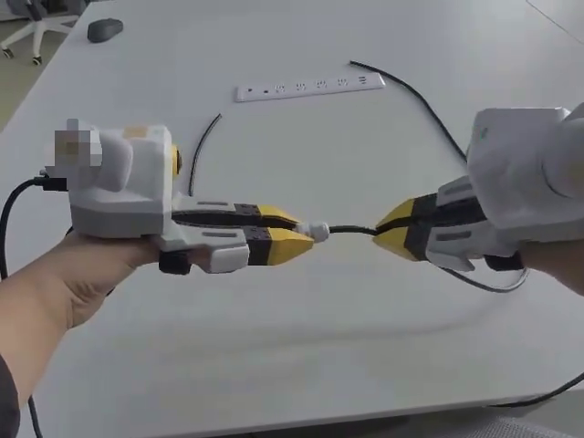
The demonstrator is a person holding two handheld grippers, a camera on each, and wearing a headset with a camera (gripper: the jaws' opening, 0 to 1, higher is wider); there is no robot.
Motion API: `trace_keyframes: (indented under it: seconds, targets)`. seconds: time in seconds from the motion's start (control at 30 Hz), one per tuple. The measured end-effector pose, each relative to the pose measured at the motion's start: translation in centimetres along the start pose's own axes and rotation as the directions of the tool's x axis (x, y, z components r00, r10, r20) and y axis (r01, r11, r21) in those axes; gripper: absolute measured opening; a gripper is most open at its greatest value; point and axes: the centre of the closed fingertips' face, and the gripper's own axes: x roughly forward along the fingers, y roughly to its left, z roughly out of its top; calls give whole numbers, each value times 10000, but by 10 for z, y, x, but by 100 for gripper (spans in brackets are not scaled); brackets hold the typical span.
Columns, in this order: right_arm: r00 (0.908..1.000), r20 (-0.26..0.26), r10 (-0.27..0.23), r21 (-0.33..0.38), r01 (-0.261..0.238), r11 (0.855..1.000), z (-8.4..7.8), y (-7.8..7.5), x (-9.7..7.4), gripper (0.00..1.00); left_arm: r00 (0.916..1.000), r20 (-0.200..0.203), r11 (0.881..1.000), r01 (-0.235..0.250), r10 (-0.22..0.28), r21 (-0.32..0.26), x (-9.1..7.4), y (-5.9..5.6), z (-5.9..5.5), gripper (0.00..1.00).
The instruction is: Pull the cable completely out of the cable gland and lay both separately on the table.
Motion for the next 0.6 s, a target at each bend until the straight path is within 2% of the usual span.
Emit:
trace_keyframes:
  seconds: [0.3, 0.6]
  targets:
    - [9970, 22, -769, 1071, 763, 9913, -32, -18, -18, 0, 10000, 13, 10000, 26, -26, 7, 1, 0, 0, 15]
    - [9911, -235, -1311, 1957, 1332, 9716, -61, -33, -33, 0, 10000, 37, 10000, -88, 88, -23, -2, 3, -1, 15]
